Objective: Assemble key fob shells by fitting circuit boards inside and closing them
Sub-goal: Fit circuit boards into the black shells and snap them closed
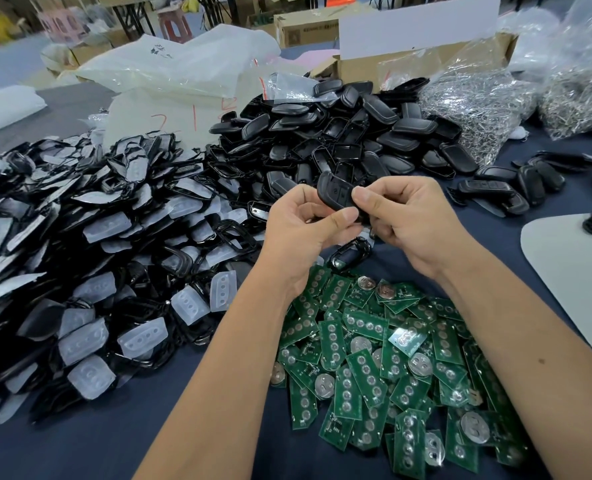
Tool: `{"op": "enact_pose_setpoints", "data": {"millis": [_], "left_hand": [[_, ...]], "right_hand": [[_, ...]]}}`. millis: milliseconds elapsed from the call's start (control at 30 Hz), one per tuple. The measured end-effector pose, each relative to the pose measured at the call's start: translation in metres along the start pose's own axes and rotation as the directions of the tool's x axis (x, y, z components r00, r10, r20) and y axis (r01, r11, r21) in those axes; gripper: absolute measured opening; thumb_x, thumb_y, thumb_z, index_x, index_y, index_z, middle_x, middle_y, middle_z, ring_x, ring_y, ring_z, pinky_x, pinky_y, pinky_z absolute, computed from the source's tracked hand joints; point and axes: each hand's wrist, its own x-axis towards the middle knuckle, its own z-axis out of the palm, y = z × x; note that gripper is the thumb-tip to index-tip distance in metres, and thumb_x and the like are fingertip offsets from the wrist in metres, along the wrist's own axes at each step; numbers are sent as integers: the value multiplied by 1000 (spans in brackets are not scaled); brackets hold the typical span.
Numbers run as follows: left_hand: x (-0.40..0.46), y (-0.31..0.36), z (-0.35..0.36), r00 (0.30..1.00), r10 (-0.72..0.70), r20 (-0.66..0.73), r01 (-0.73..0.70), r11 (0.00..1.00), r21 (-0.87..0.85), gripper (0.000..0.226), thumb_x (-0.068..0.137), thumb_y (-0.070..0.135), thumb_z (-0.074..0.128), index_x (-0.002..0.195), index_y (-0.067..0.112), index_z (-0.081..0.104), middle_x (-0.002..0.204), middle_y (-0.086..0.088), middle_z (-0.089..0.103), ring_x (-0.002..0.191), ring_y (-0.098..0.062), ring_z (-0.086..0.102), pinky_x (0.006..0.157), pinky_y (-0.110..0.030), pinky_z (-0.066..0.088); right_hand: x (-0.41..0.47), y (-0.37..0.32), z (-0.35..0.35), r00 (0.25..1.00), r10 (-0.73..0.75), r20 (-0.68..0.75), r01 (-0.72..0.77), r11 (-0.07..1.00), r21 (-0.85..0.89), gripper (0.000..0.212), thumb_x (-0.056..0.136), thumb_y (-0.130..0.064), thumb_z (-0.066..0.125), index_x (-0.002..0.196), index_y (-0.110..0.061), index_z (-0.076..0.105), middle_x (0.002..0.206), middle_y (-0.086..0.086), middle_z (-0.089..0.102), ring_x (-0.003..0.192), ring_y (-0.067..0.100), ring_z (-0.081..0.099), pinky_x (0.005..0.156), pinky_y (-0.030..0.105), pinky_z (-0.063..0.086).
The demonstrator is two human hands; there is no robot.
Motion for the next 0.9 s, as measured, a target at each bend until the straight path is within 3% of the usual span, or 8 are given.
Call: {"op": "enact_pose_setpoints", "data": {"millis": [100,200,367,467,533,667,733,900], "left_hand": [[1,1,2,987,108,-117,-86,980,177,30,85,-3,80,107,7,62,96,-14,72,83,-25,77,72,-34,64],[7,3,3,955,248,-162,-170,907,385,27,86,3,81,102,17,64,92,-5,71,82,-25,76,71,-38,65],[23,3,22,958,256,-132,-143,818,557,26,81,7,85,86,12,60,79,-5,64,68,-24,73,67,-46,65],[38,0,45,975,175,-133,-80,848,525,30,78,9,88,78,14,57,75,-10,63,76,-37,74,71,-51,64],[46,-6,64,987,86,-137,-12,885,466,30,76,7,88,75,14,58,77,-15,69,80,-42,74,76,-56,63],[53,-23,102,988,-44,-149,100,913,395,28,74,6,87,71,15,60,81,-21,73,79,-41,74,75,-60,62],[53,-29,117,985,-103,-136,145,925,350,29,73,5,83,65,17,58,76,-17,69,76,-36,71,76,-62,61],[54,-34,144,991,-77,-112,116,907,404,15,67,15,71,54,18,63,60,-4,66,64,-26,63,72,-55,62]], "right_hand": [[3,4,1,999,-36,-16,31,977,-210,19,100,-23,71,85,-11,72,62,9,59,49,11,53,43,20,38],[6,5,-7,997,52,48,-43,983,-176,17,105,-16,63,98,-1,64,83,16,67,68,25,74,42,26,48],[10,6,-24,997,21,-78,-37,977,-212,13,102,-14,67,90,-11,69,72,5,64,57,19,65,42,25,43],[15,6,-31,964,14,-264,-62,982,-176,23,101,-23,67,78,-23,72,69,1,60,53,14,57,46,25,42],[19,7,-33,933,12,-358,-91,975,-204,26,101,-29,63,77,-25,73,72,1,65,62,22,61,56,36,53],[22,10,-44,795,-44,-606,-167,943,-287,22,94,-30,65,74,-24,68,74,-7,68,75,17,65,72,40,55],[22,10,-51,692,-52,-720,-219,935,-278,9,90,-31,72,86,-26,66,82,-12,66,86,19,68,83,44,58],[22,7,-66,537,-46,-842,-236,951,-202,24,83,-34,81,93,-24,61,84,-15,62,90,18,66,90,41,56]]}}
